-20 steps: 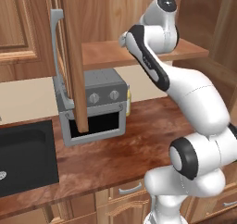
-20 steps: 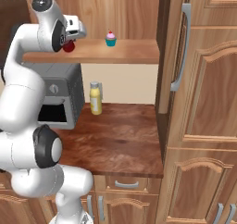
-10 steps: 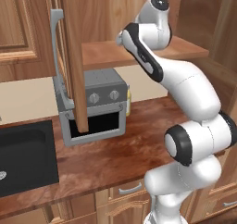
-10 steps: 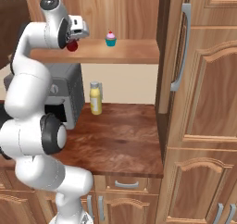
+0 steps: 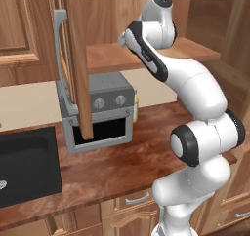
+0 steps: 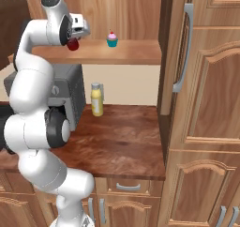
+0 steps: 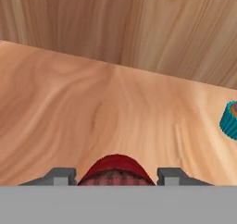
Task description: Pick the jam and jam from the counter and place them in the cabinets closest to them.
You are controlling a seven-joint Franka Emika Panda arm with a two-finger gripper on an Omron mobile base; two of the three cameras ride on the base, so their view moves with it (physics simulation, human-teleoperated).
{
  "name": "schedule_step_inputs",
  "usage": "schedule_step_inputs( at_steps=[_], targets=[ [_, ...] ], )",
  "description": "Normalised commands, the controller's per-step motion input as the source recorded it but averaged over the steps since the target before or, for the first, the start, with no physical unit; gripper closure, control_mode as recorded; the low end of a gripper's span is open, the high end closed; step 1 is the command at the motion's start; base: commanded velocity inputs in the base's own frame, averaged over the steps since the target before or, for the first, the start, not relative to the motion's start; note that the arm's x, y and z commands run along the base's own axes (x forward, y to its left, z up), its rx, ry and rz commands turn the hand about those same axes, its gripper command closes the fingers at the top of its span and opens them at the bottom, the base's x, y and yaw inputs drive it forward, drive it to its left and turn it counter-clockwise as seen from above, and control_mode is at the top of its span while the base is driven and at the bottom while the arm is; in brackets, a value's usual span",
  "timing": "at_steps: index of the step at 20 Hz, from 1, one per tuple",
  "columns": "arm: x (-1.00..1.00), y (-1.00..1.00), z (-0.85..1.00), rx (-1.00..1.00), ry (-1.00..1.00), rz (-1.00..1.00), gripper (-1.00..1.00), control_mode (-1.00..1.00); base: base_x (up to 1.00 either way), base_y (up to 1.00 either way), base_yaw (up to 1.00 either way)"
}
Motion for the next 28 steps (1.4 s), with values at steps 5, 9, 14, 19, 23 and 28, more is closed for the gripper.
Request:
schedule_step_inputs(
  at_steps=[5, 9, 14, 19, 23, 28],
  targets=[
    [-0.05, -0.06, 0.0, 0.0, 0.0, 0.0, -1.0, -1.0, 0.0, 0.0, 0.0],
    [-0.25, -0.07, 0.0, 0.0, 0.0, 0.0, -1.0, -1.0, 0.0, 0.0, 0.0],
    [-0.82, -0.19, 0.0, 0.0, 0.0, 0.0, -1.0, -1.0, 0.0, 0.0, 0.0],
    [-0.99, -0.24, -0.01, 0.0, -0.03, 0.0, -1.0, -1.0, 0.0, 0.0, 0.0],
    [-1.0, -0.29, -0.09, 0.0, -0.08, 0.0, -1.0, -1.0, 0.0, 0.0, 0.0],
    [-1.0, -0.24, -0.21, 0.01, -0.12, 0.0, -1.0, -1.0, 0.0, 0.0, 0.0]
  ],
)
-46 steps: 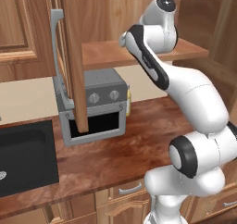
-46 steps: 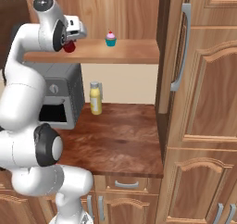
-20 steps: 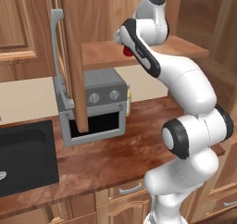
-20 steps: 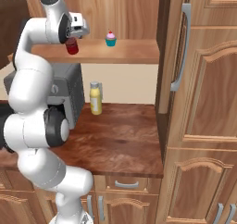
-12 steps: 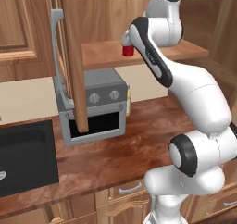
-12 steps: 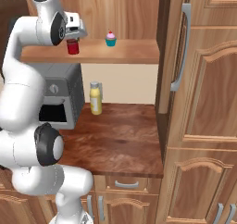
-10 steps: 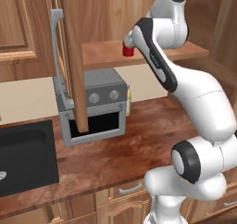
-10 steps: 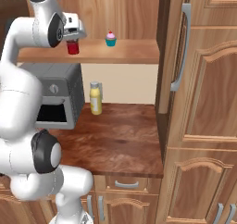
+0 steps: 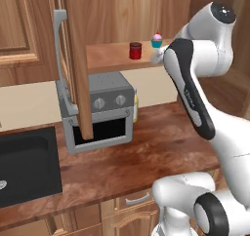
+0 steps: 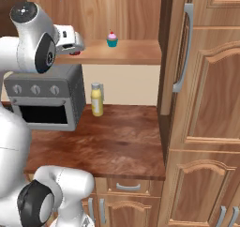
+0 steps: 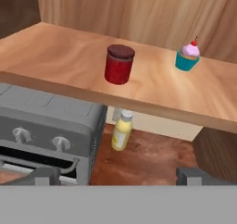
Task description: Pick the jam and jam from the counter and place them in the cabinets closest to them.
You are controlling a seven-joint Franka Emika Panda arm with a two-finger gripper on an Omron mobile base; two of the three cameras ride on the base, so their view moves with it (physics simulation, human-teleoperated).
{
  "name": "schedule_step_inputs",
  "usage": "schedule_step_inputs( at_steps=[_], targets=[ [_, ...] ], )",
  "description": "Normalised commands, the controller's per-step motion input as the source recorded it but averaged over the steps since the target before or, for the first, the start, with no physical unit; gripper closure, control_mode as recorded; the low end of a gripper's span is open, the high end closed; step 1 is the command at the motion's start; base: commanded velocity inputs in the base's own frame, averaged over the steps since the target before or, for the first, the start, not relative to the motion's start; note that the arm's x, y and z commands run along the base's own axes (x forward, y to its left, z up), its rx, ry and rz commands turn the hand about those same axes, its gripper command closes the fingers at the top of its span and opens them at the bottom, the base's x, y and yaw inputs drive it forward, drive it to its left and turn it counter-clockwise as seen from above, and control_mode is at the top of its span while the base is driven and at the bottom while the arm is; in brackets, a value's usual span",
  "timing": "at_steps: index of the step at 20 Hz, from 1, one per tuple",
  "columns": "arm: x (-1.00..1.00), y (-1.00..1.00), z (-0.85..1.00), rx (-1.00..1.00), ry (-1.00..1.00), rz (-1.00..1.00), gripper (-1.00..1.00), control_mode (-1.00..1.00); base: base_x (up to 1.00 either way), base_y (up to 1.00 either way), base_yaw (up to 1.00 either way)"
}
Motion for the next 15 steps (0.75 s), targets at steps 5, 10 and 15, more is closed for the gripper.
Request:
schedule_step_inputs(
  at_steps=[5, 10, 15],
  targets=[
    [-1.0, -0.1, -0.39, 0.0, -0.16, 0.0, -1.0, -1.0, 0.0, 0.0, 0.0],
    [-1.0, -0.07, -0.36, 0.0, -0.16, 0.0, -1.0, -1.0, 0.0, 0.0, 0.0],
    [-0.99, -0.21, -0.04, 0.1, -0.27, -0.01, -1.0, -1.0, 0.0, 0.0, 0.0]
  ],
)
